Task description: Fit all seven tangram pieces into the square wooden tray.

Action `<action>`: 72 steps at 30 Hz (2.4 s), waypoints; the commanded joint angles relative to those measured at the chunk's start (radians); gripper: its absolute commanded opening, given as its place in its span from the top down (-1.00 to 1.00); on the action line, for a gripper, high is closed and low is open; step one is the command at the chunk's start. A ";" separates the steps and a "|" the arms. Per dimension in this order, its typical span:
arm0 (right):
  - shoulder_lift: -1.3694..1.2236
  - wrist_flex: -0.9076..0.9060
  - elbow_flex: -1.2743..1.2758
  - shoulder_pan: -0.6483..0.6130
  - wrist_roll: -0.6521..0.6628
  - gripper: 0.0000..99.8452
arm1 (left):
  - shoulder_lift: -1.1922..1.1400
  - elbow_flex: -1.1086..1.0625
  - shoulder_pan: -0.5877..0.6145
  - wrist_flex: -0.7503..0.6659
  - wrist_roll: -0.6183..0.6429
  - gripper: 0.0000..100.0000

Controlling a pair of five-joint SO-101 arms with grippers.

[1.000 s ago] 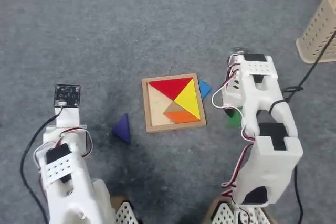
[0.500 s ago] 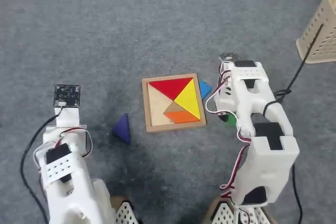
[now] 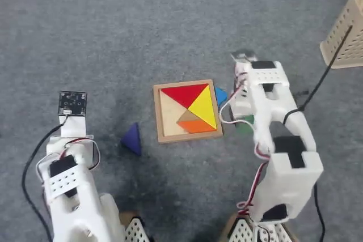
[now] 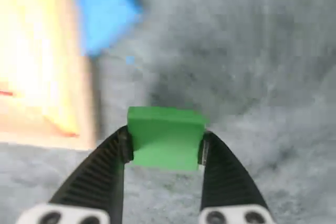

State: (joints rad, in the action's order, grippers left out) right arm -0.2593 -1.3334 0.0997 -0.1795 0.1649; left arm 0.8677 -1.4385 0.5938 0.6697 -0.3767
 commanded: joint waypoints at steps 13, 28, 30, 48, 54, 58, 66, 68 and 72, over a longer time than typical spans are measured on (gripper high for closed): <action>-0.222 -0.071 -0.539 -0.449 0.083 0.99 | 0.029 0.004 0.003 -0.017 -0.006 0.97; -0.351 -0.082 -0.563 -0.492 0.038 0.73 | 0.029 0.002 0.003 -0.017 -0.006 0.97; -0.351 -0.076 -0.565 -0.490 0.037 0.73 | 0.029 0.002 0.003 -0.017 -0.006 0.97; -0.346 -0.038 -0.568 -0.493 0.038 0.58 | 0.029 0.002 0.003 -0.017 -0.006 0.97; -0.343 -0.042 -0.568 -0.492 0.035 0.58 | 0.029 0.002 0.002 -0.017 -0.006 0.97; -0.263 -0.074 -0.568 -0.452 0.032 0.75 | 0.028 0.002 0.002 -0.017 -0.006 0.97; 0.005 -0.199 -0.560 -0.165 0.038 0.98 | 0.028 0.002 0.002 -0.017 -0.006 0.97; -0.005 -0.191 -0.560 -0.096 0.041 0.98 | 0.028 0.002 0.002 -0.017 -0.006 0.97; -0.113 -0.137 -0.560 -0.027 0.117 0.98 | 0.028 0.002 0.002 -0.017 -0.006 0.97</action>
State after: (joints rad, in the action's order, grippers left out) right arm -0.3514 -1.5083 -0.4066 -0.2455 0.2340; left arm 0.8677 -1.4400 0.5953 0.6697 -0.3767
